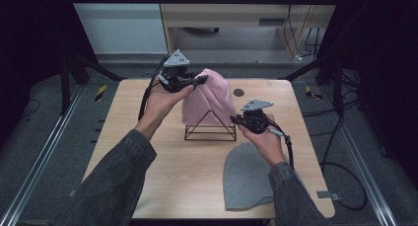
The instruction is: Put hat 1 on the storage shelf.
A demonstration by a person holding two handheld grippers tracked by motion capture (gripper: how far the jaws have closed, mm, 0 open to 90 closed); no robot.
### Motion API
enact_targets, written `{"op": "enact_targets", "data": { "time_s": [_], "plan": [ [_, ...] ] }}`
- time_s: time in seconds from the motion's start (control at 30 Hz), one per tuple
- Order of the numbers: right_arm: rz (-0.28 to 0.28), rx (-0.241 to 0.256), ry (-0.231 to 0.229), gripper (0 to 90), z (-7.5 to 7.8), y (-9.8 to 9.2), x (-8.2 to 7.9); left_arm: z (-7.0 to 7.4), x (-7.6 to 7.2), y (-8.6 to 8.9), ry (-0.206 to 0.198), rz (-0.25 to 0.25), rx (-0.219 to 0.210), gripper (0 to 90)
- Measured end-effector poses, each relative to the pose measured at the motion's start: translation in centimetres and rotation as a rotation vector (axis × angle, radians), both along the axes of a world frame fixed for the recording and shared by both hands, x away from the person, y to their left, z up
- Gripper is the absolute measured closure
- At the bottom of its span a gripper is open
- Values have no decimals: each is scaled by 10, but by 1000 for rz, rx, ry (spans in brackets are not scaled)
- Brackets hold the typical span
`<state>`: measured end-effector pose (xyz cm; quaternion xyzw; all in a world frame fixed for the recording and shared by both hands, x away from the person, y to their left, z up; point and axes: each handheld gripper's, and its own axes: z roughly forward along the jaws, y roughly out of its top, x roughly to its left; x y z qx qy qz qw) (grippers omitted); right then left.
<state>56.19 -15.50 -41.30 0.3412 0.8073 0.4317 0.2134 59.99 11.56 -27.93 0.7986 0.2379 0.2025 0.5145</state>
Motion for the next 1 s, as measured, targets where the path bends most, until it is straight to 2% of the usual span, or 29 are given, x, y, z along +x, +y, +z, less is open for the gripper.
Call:
{"op": "enact_targets", "data": {
  "time_s": [0.23, 0.6, 0.97, 1.0],
  "plan": [
    [-5, -7, 15, 821, -7, -2, -1, -9, -4, -1, 4, -9, 25, 737],
    [-17, -19, 58, 816, -23, -8, -3, -29, -12, -3, 40, -23, 9, 734],
    [-18, -17, 86, 802, -29, -13, -3, -36, -17, -9, 47, -27, 12, 731],
    [-22, -19, 90, 777, -31, -13, -3, -37, -17, -10, 47, -29, 18, 729]
  ]
}}
